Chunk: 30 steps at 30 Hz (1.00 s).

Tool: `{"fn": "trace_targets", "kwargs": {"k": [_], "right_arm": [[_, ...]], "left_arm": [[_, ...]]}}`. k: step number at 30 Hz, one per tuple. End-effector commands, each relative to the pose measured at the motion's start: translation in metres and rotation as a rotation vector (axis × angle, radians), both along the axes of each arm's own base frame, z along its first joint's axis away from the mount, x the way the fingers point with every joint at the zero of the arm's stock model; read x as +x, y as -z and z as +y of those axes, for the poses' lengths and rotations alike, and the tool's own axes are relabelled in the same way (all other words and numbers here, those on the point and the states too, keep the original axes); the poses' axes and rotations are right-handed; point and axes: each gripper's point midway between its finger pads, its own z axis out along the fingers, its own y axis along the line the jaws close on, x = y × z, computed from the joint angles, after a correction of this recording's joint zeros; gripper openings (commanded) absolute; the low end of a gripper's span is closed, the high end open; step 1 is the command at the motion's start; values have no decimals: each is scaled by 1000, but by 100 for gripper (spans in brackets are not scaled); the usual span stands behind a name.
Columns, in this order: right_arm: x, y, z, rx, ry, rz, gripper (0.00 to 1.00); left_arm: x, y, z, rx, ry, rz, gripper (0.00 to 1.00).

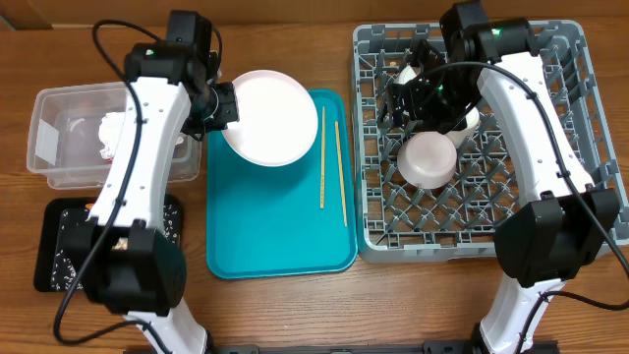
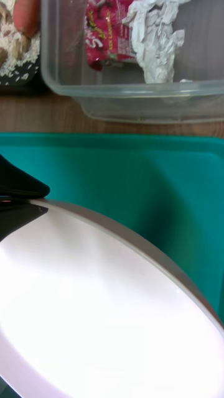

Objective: Sort waste into correct bins and load items into the dishwasher
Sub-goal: 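Grasp the plate rim with the right gripper and release the left gripper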

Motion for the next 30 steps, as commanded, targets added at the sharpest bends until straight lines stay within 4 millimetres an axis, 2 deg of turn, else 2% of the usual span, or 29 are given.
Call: {"fn": "trace_targets", "kwargs": {"k": [1, 7, 11, 16, 24, 26, 30], "right_arm": [[-2, -13, 4, 45, 1, -23, 99], [-4, -28, 28, 211, -22, -14, 96], [-5, -29, 33, 214, -33, -17, 92], [-5, -28, 45, 201, -70, -43, 83], [-14, -21, 71, 135, -152, -69, 78], [-18, -18, 75, 102, -170, -73, 74], [-20, -17, 83, 85, -194, -87, 73]], "left_arm": [[-8, -33, -25, -125, 51, -53, 4], [-18, -33, -49, -152, 123, -30, 4], [-20, -33, -63, -154, 159, -33, 4], [-23, -33, -73, -154, 185, -32, 4], [-24, -33, -74, -155, 188, -30, 4], [-24, -33, -74, -155, 188, -30, 4], [-25, -34, -78, -176, 196, -26, 4]]}}
